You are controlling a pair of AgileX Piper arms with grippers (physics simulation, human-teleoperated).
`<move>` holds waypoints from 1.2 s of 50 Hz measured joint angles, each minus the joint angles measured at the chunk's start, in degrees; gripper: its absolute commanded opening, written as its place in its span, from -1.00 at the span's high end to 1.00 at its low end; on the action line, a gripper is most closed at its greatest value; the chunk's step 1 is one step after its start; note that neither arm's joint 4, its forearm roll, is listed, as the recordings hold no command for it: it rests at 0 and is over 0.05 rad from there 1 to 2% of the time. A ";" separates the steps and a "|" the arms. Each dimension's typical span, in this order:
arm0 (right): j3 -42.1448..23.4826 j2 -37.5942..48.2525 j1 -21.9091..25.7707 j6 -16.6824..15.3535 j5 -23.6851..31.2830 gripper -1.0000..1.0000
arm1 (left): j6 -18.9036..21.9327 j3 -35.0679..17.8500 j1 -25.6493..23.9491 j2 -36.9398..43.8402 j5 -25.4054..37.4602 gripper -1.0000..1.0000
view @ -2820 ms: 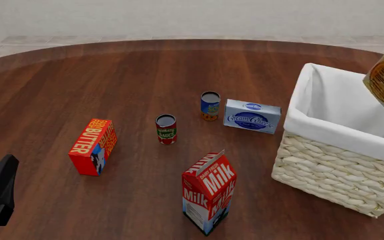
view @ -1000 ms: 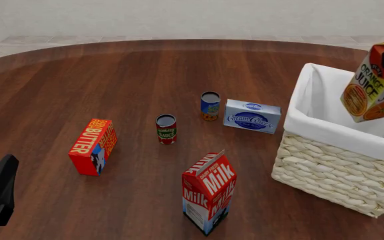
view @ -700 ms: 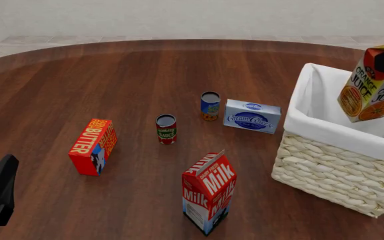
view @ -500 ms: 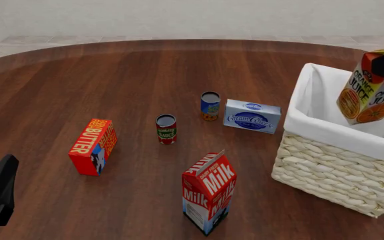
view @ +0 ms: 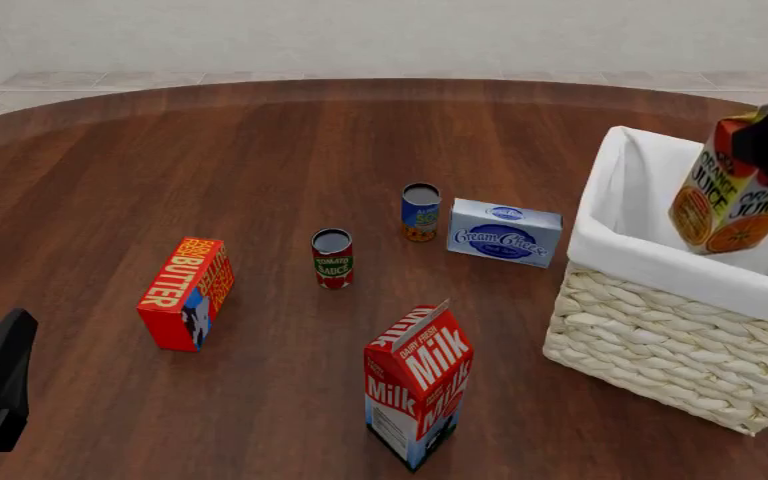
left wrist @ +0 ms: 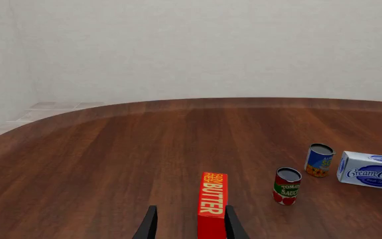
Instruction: Pick up the orange juice, and put it in the basket.
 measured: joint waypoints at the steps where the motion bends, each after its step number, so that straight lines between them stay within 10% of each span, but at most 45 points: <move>1: 0.16 0.04 -0.06 0.03 -0.14 1.00 | 0.00 0.00 0.00 0.00 0.00 -1.00; 60: 6.31 4.09 -2.47 0.71 -8.50 1.00 | 0.00 0.00 0.00 0.00 0.00 -1.00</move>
